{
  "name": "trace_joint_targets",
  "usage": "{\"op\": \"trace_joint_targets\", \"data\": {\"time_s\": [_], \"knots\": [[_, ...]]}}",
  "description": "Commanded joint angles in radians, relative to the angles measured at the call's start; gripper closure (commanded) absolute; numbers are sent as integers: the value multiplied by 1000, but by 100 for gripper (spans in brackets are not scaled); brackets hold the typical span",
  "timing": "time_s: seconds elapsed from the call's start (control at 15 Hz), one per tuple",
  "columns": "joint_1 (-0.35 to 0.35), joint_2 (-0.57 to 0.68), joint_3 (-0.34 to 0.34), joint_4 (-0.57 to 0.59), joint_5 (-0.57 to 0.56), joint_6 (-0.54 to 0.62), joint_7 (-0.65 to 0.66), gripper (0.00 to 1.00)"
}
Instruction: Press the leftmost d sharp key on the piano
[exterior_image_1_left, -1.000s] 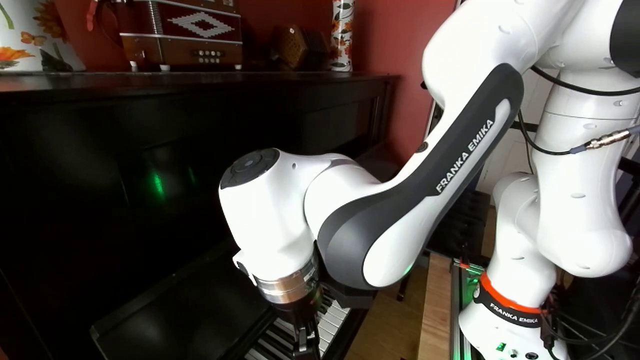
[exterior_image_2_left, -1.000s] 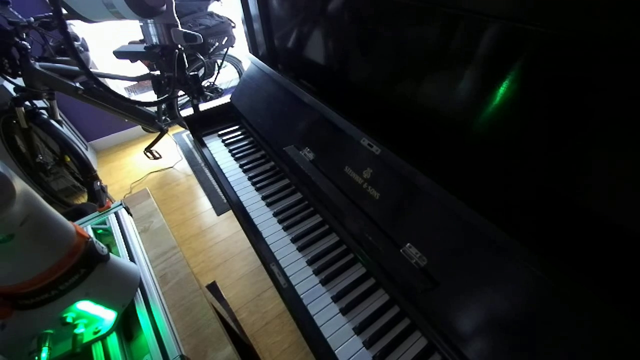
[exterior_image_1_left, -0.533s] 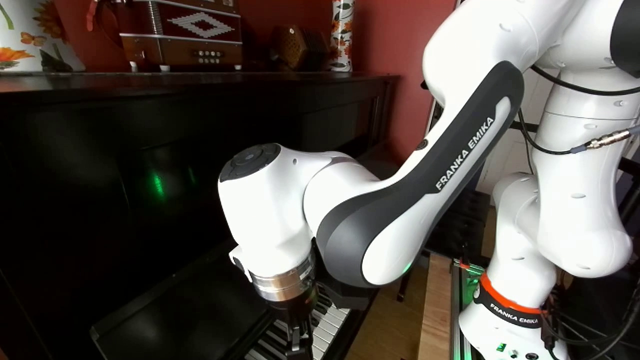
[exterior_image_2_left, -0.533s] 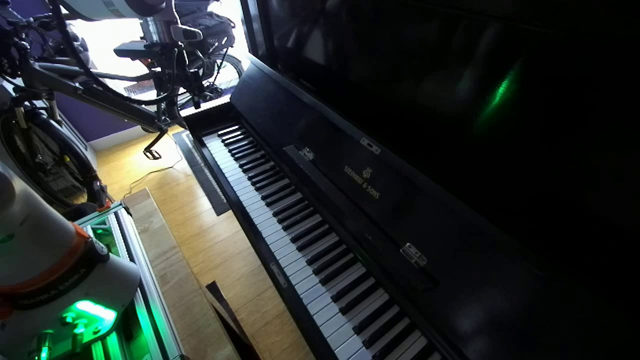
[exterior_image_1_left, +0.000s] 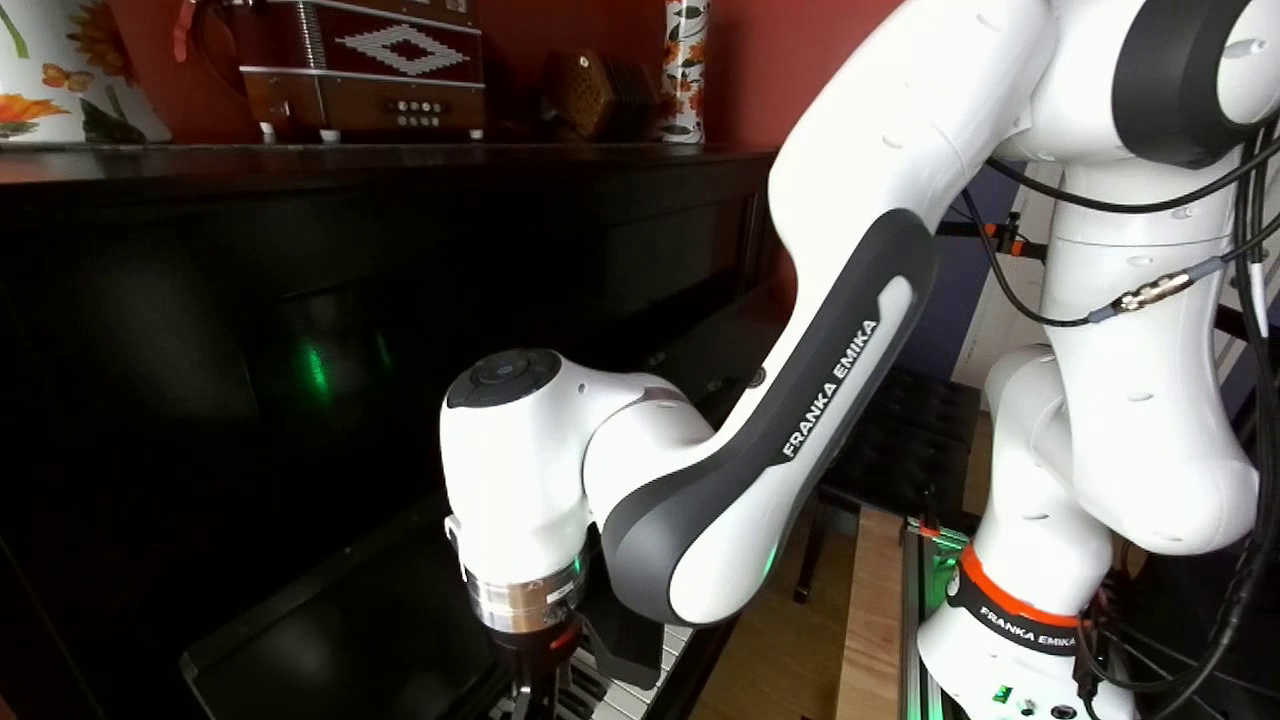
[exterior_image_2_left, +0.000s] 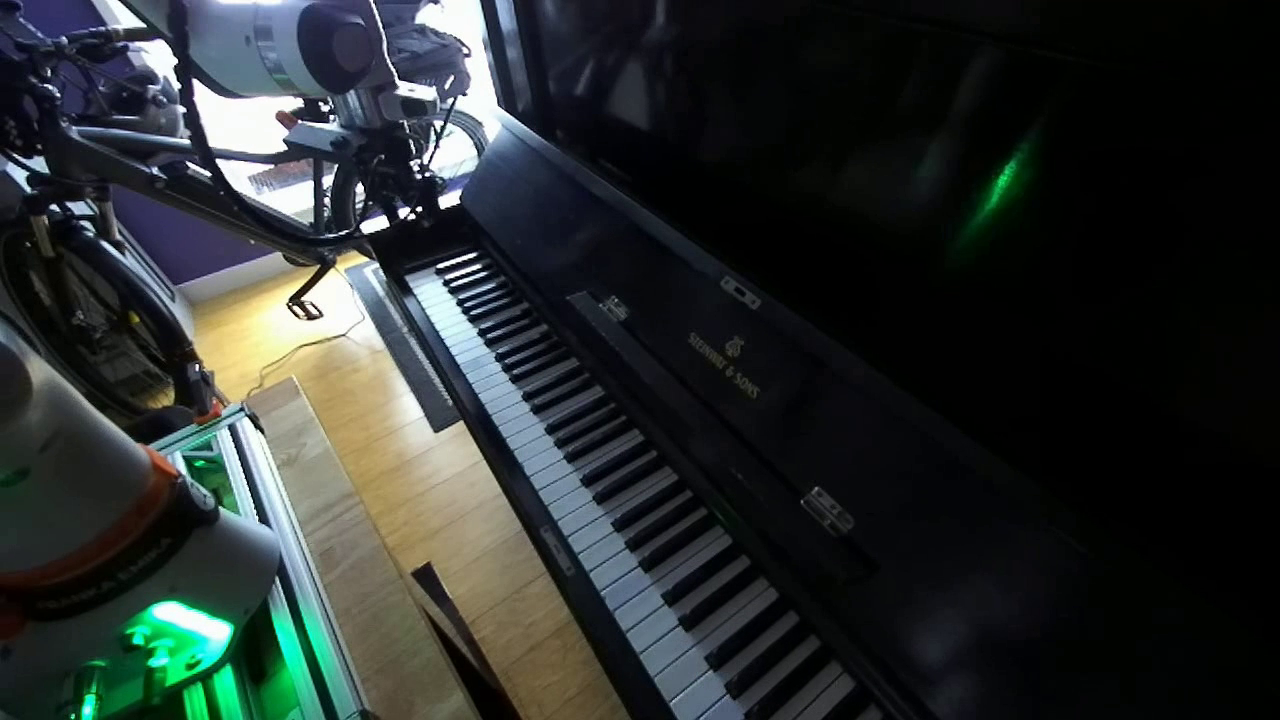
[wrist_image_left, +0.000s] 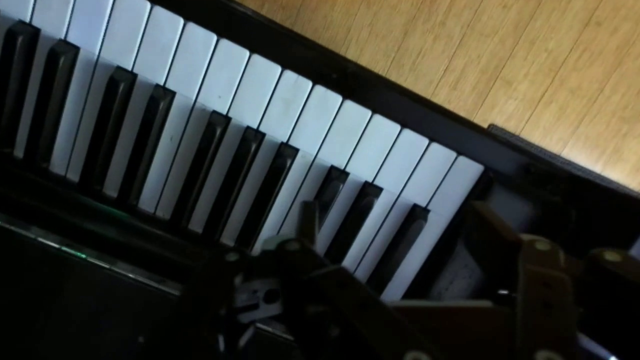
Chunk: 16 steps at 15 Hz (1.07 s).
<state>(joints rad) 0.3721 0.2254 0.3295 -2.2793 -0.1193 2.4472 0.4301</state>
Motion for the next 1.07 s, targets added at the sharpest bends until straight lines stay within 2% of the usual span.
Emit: {"op": "trace_joint_targets", "data": {"time_s": [0.0, 0.4, 1.0], "knots": [[34, 65, -68, 7, -56, 88, 98, 55], [77, 131, -141, 19, -83, 154, 159, 100], [122, 192, -180, 39, -75, 201, 184, 100]]}}
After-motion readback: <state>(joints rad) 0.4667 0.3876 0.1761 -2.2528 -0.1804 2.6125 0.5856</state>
